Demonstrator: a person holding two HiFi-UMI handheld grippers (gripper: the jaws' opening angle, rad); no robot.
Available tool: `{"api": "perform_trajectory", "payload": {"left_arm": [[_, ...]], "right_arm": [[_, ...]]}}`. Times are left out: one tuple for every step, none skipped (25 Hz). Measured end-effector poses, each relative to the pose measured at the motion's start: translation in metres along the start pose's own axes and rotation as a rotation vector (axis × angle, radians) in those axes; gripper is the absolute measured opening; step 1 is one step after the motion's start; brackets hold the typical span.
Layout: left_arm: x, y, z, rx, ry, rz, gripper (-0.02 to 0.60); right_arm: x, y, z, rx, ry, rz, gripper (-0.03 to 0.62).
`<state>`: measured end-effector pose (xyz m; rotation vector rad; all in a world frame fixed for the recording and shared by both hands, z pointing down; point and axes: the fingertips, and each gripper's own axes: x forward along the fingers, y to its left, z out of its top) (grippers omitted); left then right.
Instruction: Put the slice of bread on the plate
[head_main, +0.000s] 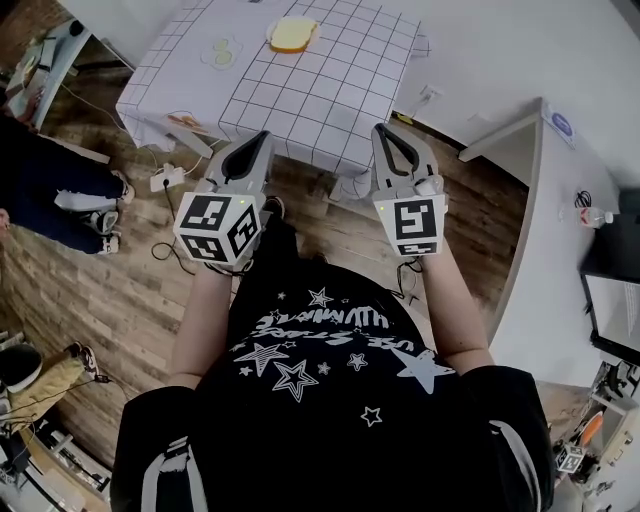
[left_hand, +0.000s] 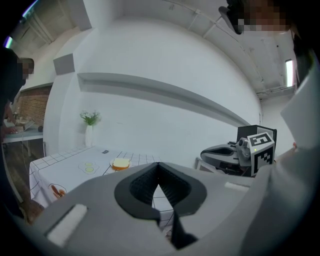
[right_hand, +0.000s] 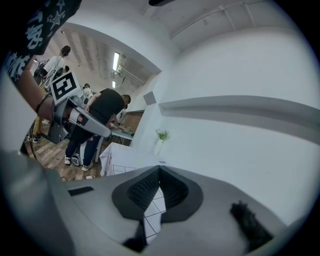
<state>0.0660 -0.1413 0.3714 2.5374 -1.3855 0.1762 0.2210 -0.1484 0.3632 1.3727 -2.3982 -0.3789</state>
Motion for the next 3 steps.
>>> {"api": "perform_trajectory", "payload": {"left_arm": [[-0.0018,-0.0024,0.0001,0.005,-0.003,-0.001,0.009],[-0.0038,-0.0047,0.0,0.009,-0.005,-0.001,0.009],[-0.0059,-0.007,-0.0002,0.013,-0.007,-0.001,0.009]], "right_arm": [[-0.0029,0.0008,0.0001,0.002,-0.002,-0.003,0.014],[-0.0058,0.0019,0.0002,0.003,-0.003,-0.004,0.014],[-0.0087,0.0031,0.0003,0.004,-0.004,-0.006,0.014]]}}
